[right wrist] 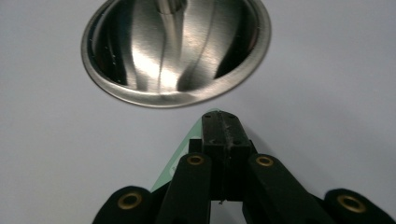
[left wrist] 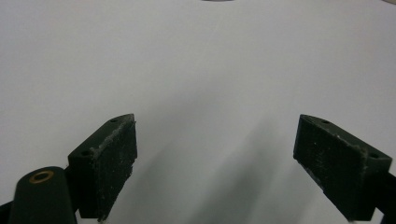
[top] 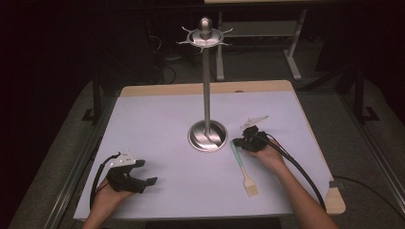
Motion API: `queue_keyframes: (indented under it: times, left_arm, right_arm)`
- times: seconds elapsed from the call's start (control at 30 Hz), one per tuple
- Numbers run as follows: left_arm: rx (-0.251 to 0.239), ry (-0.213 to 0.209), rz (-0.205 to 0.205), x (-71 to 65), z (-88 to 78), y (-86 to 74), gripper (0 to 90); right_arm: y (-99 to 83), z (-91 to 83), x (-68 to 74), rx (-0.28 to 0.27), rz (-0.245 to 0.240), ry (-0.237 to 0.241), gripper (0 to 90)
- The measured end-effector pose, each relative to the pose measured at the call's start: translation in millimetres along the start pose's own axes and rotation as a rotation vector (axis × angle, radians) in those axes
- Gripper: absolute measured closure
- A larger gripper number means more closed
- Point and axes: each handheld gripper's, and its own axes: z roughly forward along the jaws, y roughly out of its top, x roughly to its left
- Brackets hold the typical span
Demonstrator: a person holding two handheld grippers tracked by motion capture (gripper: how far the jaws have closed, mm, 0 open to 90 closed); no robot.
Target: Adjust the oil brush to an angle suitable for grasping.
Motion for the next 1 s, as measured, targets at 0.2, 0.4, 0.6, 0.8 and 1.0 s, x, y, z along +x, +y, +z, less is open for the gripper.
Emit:
queue_keyframes:
  times: [0.2, 0.4, 0.6, 0.8, 1.0]
  left_arm:
    - [-0.002, 0.000, -0.005, -0.5, -0.3, 0.0, 13.2]
    - [0.004, -0.001, -0.006, -0.9, 0.2, -0.2, 13.2]
    - [0.002, 0.000, 0.005, -1.9, 0.5, 0.3, 13.2]
    - [0.002, -0.005, -0.003, -2.0, 1.2, -0.1, 13.2]
    - [0.005, -0.005, -0.007, -2.0, 0.8, -0.8, 13.2]
  right_arm:
    - [0.2, 2.1, 1.8, 0.004, -0.001, -0.001, 89.8]
    - [-1.2, -12.1, 3.3, 0.006, 0.030, 0.006, 89.8]
    - [-7.5, -32.8, 12.8, 0.015, 0.027, 0.019, 89.8]
    - [-16.3, -44.5, 20.3, 0.038, 0.005, 0.014, 89.8]
    - [-23.9, -54.9, 32.9, 0.043, -0.024, 0.035, 89.9]
